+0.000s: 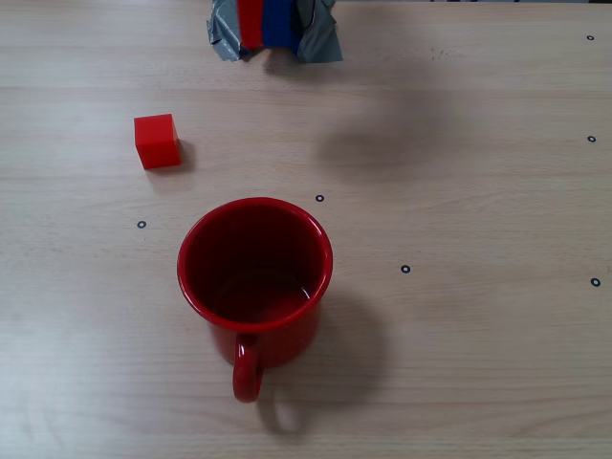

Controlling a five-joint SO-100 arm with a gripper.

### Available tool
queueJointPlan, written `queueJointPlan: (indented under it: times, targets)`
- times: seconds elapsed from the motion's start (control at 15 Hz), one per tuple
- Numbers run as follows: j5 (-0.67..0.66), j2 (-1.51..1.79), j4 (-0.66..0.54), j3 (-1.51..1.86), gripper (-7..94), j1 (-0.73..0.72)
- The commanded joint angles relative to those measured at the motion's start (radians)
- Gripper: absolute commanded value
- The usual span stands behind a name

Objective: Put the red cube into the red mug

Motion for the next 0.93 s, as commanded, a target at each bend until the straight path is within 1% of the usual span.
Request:
queueJointPlan:
  times: [0.0,0.13,0.27,0.33,0.47,0.67,0.87]
  targets:
    - [-0.020,-0.060,0.049,-0.181,0,0.029]
    - [-0.041,-0.146,0.084,-0.285,0,0.058]
    - [-0.100,-0.215,0.140,-0.365,0,0.081]
    - [-0.107,-0.245,0.176,-0.411,0,0.091]
    - [-0.107,-0.299,0.209,-0.491,0,0.120]
    - [-0.161,-0.357,0.201,-0.531,0,0.184]
    - [-0.267,-0.379,0.155,-0.440,0,0.305]
